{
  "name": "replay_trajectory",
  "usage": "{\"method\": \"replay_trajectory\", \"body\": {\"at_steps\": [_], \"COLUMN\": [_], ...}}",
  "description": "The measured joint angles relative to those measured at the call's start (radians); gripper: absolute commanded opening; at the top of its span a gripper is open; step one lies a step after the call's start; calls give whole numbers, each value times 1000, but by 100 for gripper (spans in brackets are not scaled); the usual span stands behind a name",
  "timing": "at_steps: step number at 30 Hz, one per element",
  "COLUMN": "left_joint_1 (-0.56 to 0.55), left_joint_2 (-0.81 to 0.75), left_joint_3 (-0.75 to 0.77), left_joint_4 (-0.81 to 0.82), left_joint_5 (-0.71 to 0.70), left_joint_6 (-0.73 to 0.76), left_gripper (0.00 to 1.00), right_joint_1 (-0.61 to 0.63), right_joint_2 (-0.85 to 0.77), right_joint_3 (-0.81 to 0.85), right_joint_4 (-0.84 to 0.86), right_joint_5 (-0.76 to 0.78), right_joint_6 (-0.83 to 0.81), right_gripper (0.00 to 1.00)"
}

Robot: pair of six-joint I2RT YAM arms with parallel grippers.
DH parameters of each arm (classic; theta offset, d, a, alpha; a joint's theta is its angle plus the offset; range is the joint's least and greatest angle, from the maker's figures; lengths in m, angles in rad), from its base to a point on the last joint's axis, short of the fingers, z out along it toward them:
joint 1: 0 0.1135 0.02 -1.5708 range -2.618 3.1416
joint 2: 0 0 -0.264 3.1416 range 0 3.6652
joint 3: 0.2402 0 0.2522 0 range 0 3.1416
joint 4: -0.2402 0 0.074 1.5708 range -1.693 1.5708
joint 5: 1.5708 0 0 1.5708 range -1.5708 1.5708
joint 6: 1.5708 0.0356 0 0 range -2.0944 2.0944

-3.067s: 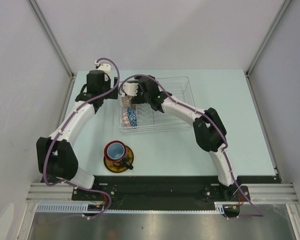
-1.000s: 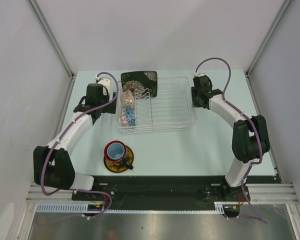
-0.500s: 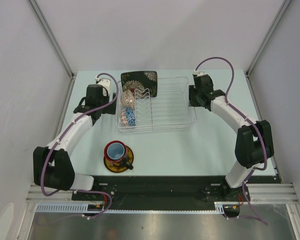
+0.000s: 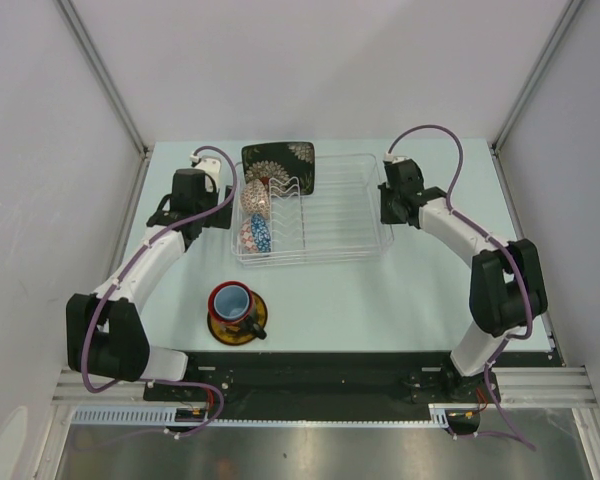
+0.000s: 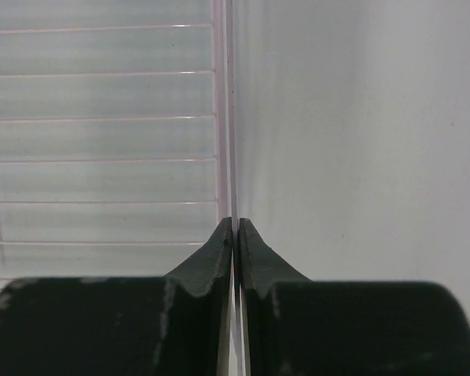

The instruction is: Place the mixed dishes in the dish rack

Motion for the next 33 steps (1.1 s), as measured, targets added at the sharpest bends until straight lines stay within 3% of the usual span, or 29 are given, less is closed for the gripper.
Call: {"method": "replay_trajectory", "body": {"at_steps": [2, 14, 22, 25, 27, 28, 29, 33], "left_joint_1": [0, 2, 7, 11, 15, 18, 21, 46], "left_joint_2": [0, 0, -13, -20, -23, -23, -24, -34], "left_joint_3": [0, 0, 0, 0, 0, 0, 0, 0], "left_joint_4": [1, 2, 3, 3, 3, 3, 3, -2], "left_joint_5": [0, 0, 0, 0, 1, 1, 2, 15], "left_joint_6": [0, 3, 18, 19, 19, 19, 19, 19], "left_gripper": [99, 99, 99, 99, 99, 99, 99, 99], "right_joint_1": [6, 101, 97, 90, 88, 89, 93, 150], "right_joint_2": [-6, -103, -148, -154, -159, -164, -171, -219], "right_joint_3": [-10, -121, -164, -169, -173, -177, -180, -185], "right_joint_4": [6, 13, 6, 1, -17, -27, -37, -64], "right_joint_5": [12, 112, 125, 119, 119, 122, 129, 189], "right_joint_6": [-1, 57, 92, 89, 84, 80, 75, 52], "right_gripper": [0, 0, 0, 51, 70, 90, 99, 100]}}
